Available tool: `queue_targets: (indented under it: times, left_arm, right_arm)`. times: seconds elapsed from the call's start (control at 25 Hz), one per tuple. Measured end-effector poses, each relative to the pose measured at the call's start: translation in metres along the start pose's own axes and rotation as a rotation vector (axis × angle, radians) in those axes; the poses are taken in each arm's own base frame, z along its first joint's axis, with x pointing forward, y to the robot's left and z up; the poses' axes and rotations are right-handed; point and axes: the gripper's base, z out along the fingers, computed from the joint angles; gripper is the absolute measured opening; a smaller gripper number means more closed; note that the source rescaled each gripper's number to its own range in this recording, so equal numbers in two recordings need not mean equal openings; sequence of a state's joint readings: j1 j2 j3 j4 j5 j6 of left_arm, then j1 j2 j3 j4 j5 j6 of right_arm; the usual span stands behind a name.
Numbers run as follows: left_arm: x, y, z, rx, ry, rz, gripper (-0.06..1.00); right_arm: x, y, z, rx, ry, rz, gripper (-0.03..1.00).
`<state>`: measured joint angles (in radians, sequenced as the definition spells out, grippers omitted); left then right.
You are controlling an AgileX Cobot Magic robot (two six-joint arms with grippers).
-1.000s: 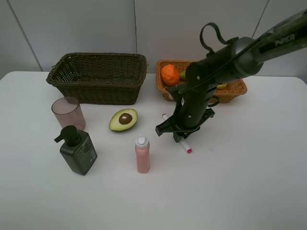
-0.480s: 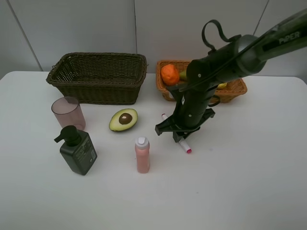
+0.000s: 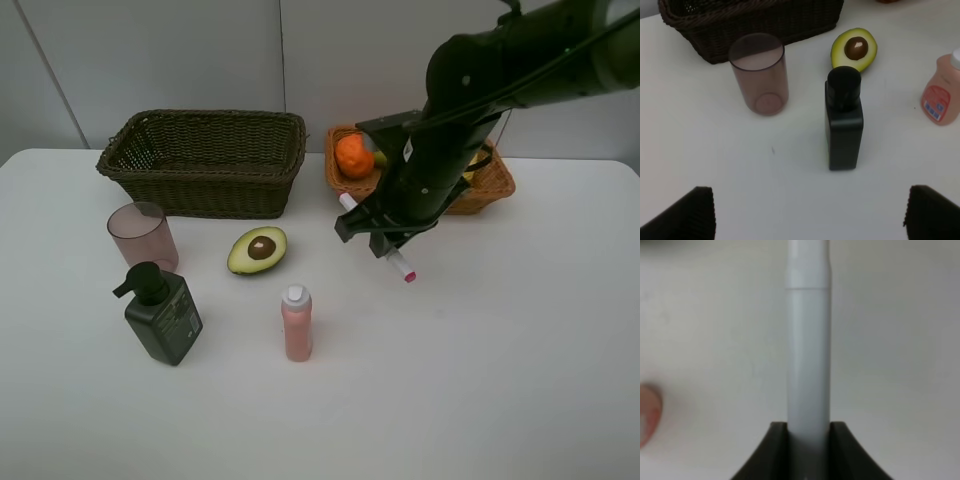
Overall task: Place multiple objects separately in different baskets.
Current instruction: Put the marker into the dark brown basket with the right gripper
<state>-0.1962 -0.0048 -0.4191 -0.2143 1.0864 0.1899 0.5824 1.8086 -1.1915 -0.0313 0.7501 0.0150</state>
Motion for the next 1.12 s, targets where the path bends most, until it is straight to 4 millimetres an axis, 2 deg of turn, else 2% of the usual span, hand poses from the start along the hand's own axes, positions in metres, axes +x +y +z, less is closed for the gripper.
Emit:
queue_targets:
  times: [0.2,0.36,0.48,0.72,0.88,1.0,1.12]
  left_arm:
    - [0.000,0.000,0.000,0.000,0.000,0.000,1.00]
    - [0.000,0.000,0.000,0.000,0.000,0.000,1.00]
    - [0.000,0.000,0.000,0.000,0.000,0.000,1.00]
    - [0.000,0.000,0.000,0.000,0.000,0.000,1.00]
    - [0.000,0.000,0.000,0.000,0.000,0.000,1.00]
    - [0.000,0.000,0.000,0.000,0.000,0.000,1.00]
    - [0.000,0.000,0.000,0.000,0.000,0.000,1.00]
  right_arm:
    - [-0.002,-0.002,-0.031,0.017,-0.084,-0.045,0.00]
    - [-0.003,-0.003,-0.035,0.029,-0.103,-0.110,0.00]
    - [-0.012,-0.003,-0.043,0.034,-0.147,-0.148,0.00]
    - [-0.047,-0.003,-0.078,0.045,-0.331,-0.212,0.00]
    - [-0.074,0.003,-0.104,-0.009,-0.463,-0.217,0.00]
    - [-0.097,0.010,-0.112,-0.094,-0.543,-0.195,0.00]
    - [-0.121,0.017,-0.106,-0.180,-0.595,-0.167,0.00]
